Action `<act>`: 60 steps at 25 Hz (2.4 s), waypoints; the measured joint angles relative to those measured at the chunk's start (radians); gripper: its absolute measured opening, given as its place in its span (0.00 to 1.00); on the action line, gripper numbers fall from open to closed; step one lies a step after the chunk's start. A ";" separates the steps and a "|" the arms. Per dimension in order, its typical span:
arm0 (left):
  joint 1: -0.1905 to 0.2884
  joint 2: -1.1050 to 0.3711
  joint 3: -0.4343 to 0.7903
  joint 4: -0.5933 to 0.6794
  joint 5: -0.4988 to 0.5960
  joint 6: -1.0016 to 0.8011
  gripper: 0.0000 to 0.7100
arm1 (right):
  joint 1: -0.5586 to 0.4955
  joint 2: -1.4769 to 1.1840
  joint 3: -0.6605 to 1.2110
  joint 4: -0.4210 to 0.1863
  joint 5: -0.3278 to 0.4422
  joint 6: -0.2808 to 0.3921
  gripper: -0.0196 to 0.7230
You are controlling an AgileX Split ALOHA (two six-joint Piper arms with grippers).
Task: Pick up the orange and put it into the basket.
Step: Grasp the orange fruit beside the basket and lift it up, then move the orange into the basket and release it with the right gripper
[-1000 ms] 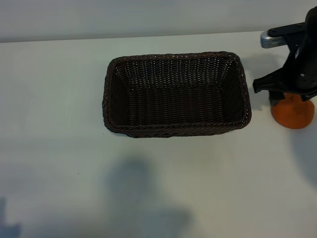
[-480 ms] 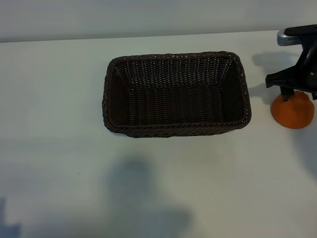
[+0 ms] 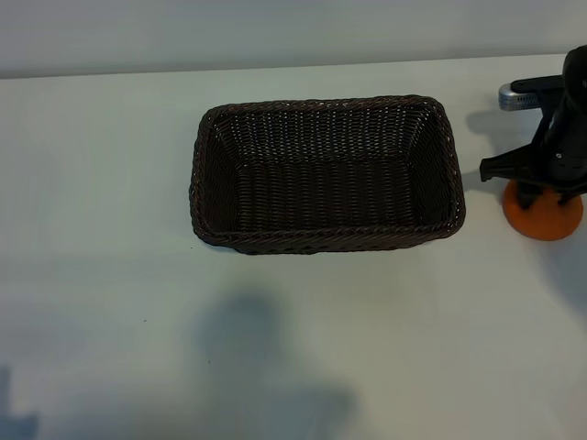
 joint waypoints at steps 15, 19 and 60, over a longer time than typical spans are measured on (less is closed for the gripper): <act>0.000 0.000 0.000 0.000 0.000 0.000 0.84 | -0.002 -0.126 0.003 0.000 0.084 -0.047 0.14; 0.000 0.000 0.000 0.000 0.000 0.000 0.84 | -0.002 -0.252 0.003 0.005 0.119 -0.053 0.14; 0.000 0.000 0.000 0.000 0.000 0.000 0.83 | 0.439 -0.213 -0.206 0.075 0.065 -0.080 0.14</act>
